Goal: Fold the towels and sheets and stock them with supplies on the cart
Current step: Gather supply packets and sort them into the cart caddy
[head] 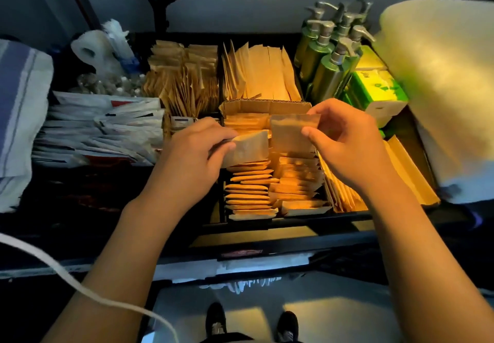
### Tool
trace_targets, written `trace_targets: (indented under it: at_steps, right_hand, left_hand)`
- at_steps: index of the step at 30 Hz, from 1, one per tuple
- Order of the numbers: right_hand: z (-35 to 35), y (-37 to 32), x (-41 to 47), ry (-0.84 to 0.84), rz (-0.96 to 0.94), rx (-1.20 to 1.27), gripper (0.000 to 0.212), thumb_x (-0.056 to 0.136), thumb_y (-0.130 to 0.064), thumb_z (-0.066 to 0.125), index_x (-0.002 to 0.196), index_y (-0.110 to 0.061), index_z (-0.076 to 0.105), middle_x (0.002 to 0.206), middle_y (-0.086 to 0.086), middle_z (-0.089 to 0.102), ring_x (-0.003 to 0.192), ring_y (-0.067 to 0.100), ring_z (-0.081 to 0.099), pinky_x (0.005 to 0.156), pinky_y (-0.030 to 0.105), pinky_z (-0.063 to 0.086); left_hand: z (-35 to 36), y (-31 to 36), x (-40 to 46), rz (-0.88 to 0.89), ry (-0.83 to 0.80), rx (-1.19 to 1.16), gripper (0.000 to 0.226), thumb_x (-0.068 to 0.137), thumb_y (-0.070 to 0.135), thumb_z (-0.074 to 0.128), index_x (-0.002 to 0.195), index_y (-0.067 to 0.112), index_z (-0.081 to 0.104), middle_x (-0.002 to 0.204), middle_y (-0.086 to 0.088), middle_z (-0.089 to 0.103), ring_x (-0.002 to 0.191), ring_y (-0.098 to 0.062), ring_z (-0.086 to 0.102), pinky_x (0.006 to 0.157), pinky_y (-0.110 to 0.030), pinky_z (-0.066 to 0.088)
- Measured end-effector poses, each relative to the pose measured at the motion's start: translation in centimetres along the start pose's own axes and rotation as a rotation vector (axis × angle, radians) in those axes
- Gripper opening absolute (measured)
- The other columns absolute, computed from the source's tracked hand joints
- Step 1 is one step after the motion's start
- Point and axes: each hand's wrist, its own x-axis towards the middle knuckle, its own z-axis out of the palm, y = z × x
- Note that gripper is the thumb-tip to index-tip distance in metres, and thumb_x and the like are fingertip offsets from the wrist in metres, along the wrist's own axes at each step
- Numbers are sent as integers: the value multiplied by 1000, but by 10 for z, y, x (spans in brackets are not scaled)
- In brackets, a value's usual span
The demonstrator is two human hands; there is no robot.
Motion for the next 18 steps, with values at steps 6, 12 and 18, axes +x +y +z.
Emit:
trace_targets:
  at_steps: [6, 12, 18]
  right_hand:
    - [-17, 20, -5, 11, 34, -11, 15, 95, -24, 73, 106, -32, 67, 94, -25, 65, 96, -7, 60, 66, 3, 47]
    - [-11, 33, -11, -69, 62, -5, 16, 93, -21, 75, 101, -33, 68, 94, -22, 67, 94, -2, 63, 70, 6, 50]
    - [3, 42, -11, -134, 17, -89, 11, 89, -18, 78, 96, -25, 71, 101, -14, 66, 99, 6, 61, 77, 23, 60]
  left_hand:
    - [14, 20, 16, 3, -46, 34, 24, 100, 23, 62, 122, 23, 72, 109, 10, 64, 101, -13, 59, 85, -45, 54]
    - [23, 29, 21, -35, -37, 57, 27, 101, 21, 62, 126, 22, 71, 113, 7, 63, 105, -14, 59, 87, -40, 55]
    - [28, 31, 19, -71, -67, 39, 36, 101, 8, 57, 131, 24, 68, 115, 11, 57, 110, -11, 54, 87, -23, 42]
